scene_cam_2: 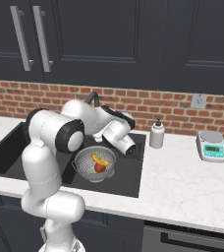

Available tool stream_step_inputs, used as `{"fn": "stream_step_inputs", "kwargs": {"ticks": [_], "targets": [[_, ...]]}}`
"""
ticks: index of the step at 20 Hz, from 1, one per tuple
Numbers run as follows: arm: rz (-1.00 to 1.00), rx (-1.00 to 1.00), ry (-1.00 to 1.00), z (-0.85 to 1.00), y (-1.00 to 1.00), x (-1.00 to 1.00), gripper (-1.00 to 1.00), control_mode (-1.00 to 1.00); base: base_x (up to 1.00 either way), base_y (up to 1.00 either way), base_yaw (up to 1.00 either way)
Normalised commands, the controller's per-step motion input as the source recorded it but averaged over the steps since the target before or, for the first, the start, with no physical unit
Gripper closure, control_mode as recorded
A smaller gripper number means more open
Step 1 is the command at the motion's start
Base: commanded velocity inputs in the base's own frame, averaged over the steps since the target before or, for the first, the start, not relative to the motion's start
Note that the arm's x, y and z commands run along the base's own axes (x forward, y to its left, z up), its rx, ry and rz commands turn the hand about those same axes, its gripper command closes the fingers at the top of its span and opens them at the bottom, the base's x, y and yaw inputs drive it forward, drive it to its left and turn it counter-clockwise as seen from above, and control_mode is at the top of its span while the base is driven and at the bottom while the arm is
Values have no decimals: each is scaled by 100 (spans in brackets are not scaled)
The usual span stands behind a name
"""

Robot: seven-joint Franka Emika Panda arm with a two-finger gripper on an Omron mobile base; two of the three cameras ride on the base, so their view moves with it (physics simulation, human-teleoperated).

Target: Put the colander in the sink, put the banana, orange in the colander, and turn on the sink faucet and pour water over the colander.

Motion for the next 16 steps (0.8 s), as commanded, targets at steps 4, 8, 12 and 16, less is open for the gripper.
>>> {"fn": "stream_step_inputs", "kwargs": {"ticks": [4, 8, 12, 16], "targets": [[0, 1, 0, -20, 0, 24, -100, -100, 0, 0, 0], [0, 0, 0, -15, 0, 34, -100, -100, 0, 0, 0], [-1, 1, 0, -11, 0, 38, -100, -100, 0, 0, 0], [-1, 1, 0, -13, 0, 38, -100, -100, 0, 0, 0]]}}
